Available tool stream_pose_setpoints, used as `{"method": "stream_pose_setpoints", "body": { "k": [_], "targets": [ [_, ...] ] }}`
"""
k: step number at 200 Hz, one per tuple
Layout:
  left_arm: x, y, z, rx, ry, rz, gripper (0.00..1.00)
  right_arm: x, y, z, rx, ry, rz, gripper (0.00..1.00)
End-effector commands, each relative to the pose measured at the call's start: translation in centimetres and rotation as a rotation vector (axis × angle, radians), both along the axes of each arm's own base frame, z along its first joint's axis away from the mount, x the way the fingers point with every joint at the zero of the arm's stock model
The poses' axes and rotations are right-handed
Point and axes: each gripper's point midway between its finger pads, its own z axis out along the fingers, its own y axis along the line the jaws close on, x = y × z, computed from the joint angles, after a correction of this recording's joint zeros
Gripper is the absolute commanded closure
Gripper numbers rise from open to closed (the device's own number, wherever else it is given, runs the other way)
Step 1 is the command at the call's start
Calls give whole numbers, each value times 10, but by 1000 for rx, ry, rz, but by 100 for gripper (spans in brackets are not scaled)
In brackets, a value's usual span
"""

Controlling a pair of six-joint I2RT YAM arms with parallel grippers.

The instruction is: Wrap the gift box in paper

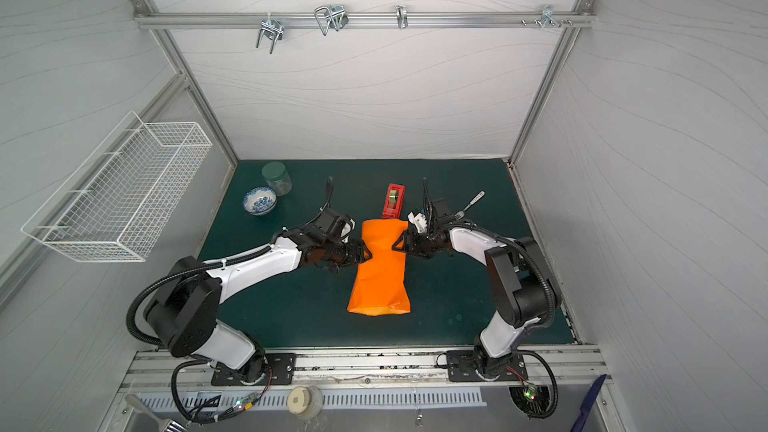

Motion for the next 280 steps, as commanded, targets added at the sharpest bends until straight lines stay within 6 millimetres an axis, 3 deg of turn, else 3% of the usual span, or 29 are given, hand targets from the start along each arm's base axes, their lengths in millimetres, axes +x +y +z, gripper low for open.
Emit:
{"method": "stream_pose_setpoints", "body": {
  "k": [1,42,97,128,229,280],
  "targets": [
    [1,-13,7,-23,-9,-68,34,-8,-11,-25,-89,42,-8,38],
    [-14,-6,-24,42,43,-63,36,-5,-8,-16,-73,33,-4,38],
    [-26,10,-51,86,77,10,39,1,-10,20,-62,-39,-19,27],
    [-27,13,-53,98,73,20,40,-9,-8,26,-50,-51,-11,25],
    [-27,16,-46,62,64,86,40,-25,31,8,-38,-16,94,33],
    [-33,35,-43,76,38,162,40,-33,57,9,-24,-18,151,35]
  ]
}}
